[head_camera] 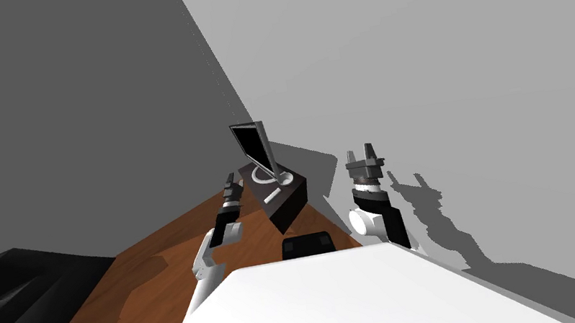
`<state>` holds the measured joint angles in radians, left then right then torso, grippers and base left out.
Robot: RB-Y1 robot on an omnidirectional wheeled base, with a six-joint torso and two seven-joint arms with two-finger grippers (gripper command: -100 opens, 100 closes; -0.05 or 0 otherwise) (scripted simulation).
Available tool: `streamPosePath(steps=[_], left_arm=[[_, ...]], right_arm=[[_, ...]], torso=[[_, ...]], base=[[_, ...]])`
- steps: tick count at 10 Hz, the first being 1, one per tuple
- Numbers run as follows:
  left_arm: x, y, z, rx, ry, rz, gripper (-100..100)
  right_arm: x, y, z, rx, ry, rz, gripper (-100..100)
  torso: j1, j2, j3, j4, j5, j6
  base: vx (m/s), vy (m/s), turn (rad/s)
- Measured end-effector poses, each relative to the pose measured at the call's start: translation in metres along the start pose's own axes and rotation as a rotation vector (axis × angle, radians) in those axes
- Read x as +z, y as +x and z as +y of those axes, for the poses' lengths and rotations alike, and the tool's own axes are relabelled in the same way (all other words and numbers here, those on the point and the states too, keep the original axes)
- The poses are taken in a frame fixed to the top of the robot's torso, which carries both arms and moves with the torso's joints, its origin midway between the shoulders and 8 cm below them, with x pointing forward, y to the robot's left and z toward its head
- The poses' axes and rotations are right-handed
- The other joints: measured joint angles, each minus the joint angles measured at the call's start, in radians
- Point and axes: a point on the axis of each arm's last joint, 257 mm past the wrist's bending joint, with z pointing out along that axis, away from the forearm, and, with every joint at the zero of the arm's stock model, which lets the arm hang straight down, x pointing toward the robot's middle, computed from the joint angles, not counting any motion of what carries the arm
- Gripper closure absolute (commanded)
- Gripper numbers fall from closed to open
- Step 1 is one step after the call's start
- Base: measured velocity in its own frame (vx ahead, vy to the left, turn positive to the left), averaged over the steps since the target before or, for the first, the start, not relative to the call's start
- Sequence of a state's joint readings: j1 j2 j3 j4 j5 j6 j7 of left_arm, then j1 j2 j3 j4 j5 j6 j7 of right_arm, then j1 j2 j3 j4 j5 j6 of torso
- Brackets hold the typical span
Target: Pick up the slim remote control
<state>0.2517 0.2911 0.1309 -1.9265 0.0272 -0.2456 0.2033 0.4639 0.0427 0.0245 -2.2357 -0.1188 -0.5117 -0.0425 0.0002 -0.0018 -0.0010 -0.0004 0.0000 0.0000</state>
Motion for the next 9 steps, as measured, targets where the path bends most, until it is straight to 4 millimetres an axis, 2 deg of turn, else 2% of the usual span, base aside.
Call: streamPosePath(steps=[2,7,9], left_arm=[[0.003,-0.007,0.018,-0.001,-0.054,-0.010,-100],[0.023,-0.045,0.069,-0.004,-0.205,-0.055,-100],[0.022,-0.055,0.088,-0.008,-0.264,-0.075,-100]], right_arm=[[0.000,0.000,0.000,0.000,0.000,0.000,0],[0.000,0.000,0.000,0.000,0.000,0.000,0],[0.000,0.000,0.000,0.000,0.000,0.000,0]], torso=[[0.000,0.001,0.000,0.000,0.000,0.000],[0.000,0.000,0.000,0.000,0.000,0.000],[0.000,0.001,0.001,0.000,0.000,-0.001]], base=[[0.009,0.000,-0.049],[0.016,-0.003,-0.070],[0.007,-0.006,-0.047]])
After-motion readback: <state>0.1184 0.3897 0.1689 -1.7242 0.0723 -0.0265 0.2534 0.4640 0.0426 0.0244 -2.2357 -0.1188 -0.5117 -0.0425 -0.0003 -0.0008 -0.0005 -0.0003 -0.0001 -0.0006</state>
